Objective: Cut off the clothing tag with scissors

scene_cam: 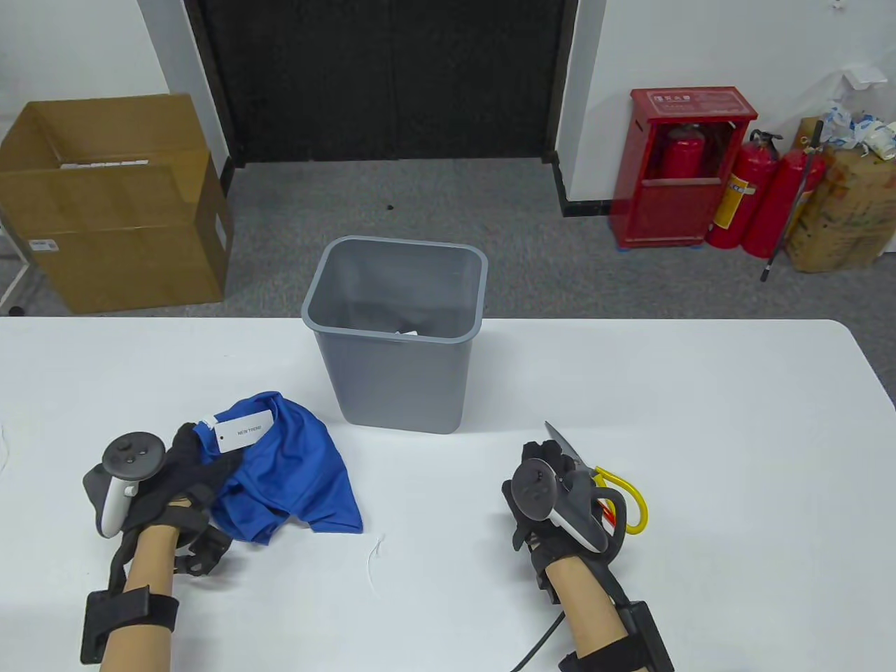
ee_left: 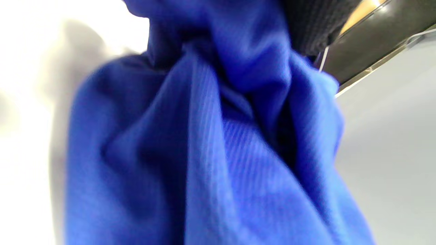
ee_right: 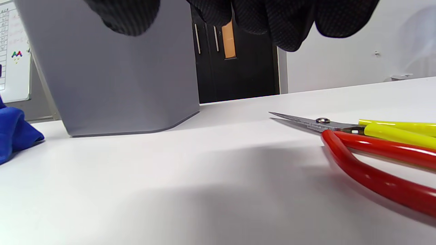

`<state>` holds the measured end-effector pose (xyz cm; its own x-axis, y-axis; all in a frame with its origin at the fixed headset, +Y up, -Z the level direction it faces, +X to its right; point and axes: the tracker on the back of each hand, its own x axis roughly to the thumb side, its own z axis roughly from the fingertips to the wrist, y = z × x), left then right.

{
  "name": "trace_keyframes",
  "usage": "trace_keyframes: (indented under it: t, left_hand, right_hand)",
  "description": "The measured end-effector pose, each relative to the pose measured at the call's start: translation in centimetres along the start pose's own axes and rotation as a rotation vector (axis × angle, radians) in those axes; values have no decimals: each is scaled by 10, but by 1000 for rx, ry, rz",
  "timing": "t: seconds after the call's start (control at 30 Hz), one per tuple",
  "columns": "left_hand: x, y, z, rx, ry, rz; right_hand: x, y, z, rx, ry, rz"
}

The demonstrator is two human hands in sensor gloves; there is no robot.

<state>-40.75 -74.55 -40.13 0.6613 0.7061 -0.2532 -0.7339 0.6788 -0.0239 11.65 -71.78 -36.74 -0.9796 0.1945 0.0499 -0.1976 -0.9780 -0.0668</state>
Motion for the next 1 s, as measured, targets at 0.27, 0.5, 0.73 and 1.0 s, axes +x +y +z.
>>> trace_keyframes:
  t: [0.27,0.5,0.73,1.0]
  left_hand:
    - [34,43,29,76,-135,-117]
    - [83,19,32,210,-193,-572]
    - [103,-23,19,216,-201,-1010]
    - [101,-30,8,240,-147,-1081]
  right_hand:
    - [1,-1,0,-10,-5,0]
    - [4,-2,2,-13,-30,5]
    - [4,-2,2,-8,-32,-2]
    - [5,-2,2,5,-32,5]
